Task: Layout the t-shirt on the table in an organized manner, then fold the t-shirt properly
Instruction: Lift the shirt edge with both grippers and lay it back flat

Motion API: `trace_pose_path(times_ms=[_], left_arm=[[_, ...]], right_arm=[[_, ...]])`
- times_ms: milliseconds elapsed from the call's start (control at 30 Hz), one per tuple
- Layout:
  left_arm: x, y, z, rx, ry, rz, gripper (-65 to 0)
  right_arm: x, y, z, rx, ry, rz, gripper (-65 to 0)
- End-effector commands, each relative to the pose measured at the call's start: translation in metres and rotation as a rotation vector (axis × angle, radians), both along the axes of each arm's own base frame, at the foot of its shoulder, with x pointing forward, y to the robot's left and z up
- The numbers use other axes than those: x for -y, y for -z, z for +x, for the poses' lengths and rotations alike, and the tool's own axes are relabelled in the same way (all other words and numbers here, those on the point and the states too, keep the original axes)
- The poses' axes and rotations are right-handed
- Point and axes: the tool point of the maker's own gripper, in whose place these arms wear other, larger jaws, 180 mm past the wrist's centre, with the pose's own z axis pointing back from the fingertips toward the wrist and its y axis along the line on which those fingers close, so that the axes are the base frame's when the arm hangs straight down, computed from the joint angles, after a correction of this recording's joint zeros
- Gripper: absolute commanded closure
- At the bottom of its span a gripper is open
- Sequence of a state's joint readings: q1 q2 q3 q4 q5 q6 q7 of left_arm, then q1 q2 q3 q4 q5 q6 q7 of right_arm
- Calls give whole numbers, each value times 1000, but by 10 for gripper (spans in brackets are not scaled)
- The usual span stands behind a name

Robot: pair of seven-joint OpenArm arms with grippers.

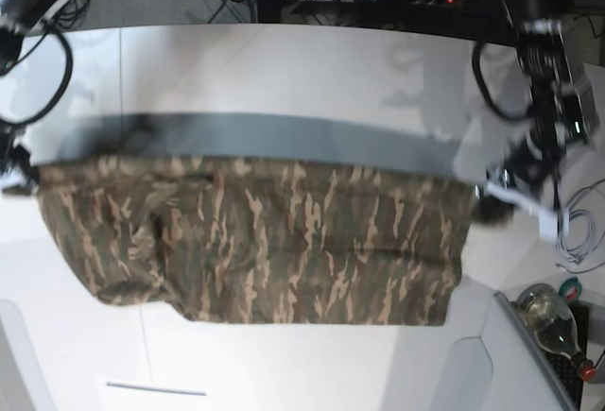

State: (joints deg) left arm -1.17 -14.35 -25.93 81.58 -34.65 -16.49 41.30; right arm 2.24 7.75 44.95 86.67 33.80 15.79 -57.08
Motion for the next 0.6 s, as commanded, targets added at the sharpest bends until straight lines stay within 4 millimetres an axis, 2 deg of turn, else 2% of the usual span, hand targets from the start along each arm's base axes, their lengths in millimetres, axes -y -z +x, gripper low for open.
trace_pose_path(times_ms=[0, 100, 167, 267, 333, 400, 467, 567], left_arm=[[-8, -36, 28, 89, 3, 60, 0], [6, -62, 77, 109, 69, 170, 0], [15, -68, 105, 97, 105, 217, 0], [30, -81, 153, 68, 158, 250, 0], [48, -97, 185, 84, 187, 237, 0], [58, -125, 212, 143, 192, 229, 0], [63, -173, 238, 240, 185, 224, 0], [78, -244, 259, 366, 184, 203, 0]], right_arm=[[13, -19, 23, 52, -7, -39, 0], [18, -30, 70, 67, -54, -22, 0], [21, -37, 100, 97, -65, -17, 0], [29, -65, 150, 165, -87, -64, 0], [38, -92, 181, 216, -101, -116, 0], [44, -130, 208, 276, -117, -170, 0], [52, -181, 228, 351, -130, -232, 0], [75, -257, 233, 473, -106, -330, 0]])
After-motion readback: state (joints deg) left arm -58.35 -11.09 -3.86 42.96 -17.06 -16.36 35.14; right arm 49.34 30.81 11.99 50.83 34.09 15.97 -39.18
